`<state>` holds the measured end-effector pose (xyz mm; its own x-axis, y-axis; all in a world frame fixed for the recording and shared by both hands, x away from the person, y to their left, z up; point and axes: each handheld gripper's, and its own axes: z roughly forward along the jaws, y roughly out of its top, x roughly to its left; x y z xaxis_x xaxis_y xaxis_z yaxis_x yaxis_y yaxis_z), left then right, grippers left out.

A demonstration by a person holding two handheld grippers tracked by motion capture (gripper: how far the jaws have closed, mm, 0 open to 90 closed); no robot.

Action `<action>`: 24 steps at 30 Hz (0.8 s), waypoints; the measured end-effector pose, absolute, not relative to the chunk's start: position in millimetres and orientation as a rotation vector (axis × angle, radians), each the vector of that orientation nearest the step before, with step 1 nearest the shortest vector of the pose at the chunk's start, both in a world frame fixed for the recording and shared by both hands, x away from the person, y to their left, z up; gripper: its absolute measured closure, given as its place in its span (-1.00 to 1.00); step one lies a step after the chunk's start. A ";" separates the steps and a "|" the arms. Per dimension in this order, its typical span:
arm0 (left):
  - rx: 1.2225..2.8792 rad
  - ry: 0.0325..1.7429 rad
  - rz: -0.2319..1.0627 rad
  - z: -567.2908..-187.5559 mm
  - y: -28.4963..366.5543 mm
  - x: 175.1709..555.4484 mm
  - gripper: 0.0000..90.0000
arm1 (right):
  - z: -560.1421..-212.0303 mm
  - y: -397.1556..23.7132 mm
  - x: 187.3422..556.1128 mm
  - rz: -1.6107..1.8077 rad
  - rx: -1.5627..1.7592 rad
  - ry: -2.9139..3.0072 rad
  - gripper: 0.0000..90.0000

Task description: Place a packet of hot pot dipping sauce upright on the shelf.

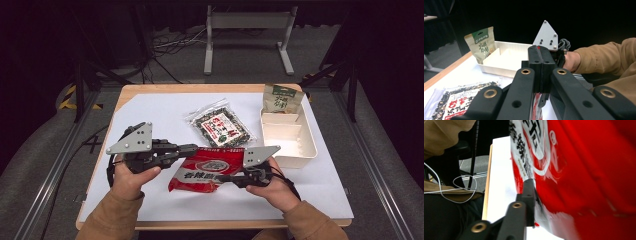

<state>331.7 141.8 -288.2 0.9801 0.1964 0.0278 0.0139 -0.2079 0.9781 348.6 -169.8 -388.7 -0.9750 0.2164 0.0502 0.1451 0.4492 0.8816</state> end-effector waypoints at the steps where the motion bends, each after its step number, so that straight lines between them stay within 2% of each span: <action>1: 1.775 0.156 0.167 -288.2 141.8 331.7 1.00 | -388.2 -170.1 348.8 1.582 0.314 2.617 0.89; 5: 1.768 0.159 0.171 -288.1 143.5 332.4 1.00 | -385.4 -171.8 349.1 1.581 0.279 2.616 0.96; 24: 1.727 0.238 0.178 -292.1 154.3 339.7 1.00 | -358.0 -182.9 347.1 1.501 0.200 2.612 0.98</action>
<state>339.7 154.3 -292.1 0.9662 0.2575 -0.0156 0.0581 -0.1583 0.9857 347.1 -182.9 -358.0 -0.9838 0.1747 -0.0403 0.0532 0.4991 0.8649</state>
